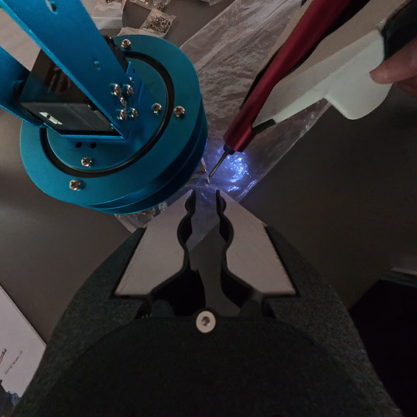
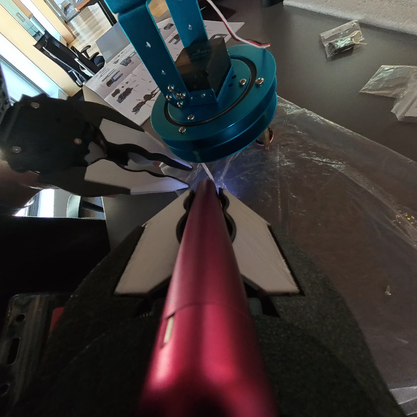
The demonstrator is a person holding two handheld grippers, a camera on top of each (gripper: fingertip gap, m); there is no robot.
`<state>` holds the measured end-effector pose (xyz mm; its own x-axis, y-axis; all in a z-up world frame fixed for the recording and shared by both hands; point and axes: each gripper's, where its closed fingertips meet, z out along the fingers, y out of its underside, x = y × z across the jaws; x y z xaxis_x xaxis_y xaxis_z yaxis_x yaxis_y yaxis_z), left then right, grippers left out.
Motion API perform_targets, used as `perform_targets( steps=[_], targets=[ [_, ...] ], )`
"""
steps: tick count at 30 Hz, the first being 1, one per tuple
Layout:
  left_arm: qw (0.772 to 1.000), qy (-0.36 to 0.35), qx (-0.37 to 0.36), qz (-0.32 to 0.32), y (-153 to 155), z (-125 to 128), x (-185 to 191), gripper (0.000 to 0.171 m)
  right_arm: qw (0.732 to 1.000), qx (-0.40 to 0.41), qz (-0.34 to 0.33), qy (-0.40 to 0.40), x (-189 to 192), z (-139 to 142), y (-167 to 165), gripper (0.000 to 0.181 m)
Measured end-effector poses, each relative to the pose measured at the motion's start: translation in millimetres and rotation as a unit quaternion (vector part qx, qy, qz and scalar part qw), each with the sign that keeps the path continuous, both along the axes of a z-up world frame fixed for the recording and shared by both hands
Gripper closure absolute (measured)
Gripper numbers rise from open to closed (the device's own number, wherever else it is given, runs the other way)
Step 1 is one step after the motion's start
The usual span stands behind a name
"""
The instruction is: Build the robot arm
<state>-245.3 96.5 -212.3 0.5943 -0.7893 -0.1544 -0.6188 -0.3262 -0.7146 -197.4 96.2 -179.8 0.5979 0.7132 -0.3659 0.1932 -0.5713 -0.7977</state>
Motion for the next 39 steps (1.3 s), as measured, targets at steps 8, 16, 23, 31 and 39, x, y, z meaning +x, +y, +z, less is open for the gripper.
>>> perform_targets(
  steps=[8, 16, 23, 31, 39],
  targets=[
    [0.999, 0.032, 0.014, -0.026, 2.2, -5.3, 2.6, 0.157, 1.0, -0.013, 0.002, 0.014, -0.7, 1.7, -6.2, 0.158],
    [0.997, 0.049, 0.031, -0.05, 1.9, -5.5, 4.1, 0.158, 1.0, -0.011, 0.004, 0.015, -3.9, 4.0, -9.9, 0.159],
    [0.996, 0.057, 0.038, -0.065, 0.6, -5.7, 3.6, 0.158, 1.0, -0.007, -0.003, 0.014, -0.6, 7.1, -10.2, 0.158],
    [0.994, 0.016, 0.063, -0.088, -3.2, 8.1, 7.2, 0.157, 0.997, -0.017, -0.005, 0.079, -2.8, 34.0, -17.7, 0.158],
    [0.987, -0.037, 0.116, -0.102, -10.8, 34.5, 10.2, 0.157, 0.986, -0.043, -0.011, 0.162, 0.3, 60.2, -25.4, 0.157]
  ],
)
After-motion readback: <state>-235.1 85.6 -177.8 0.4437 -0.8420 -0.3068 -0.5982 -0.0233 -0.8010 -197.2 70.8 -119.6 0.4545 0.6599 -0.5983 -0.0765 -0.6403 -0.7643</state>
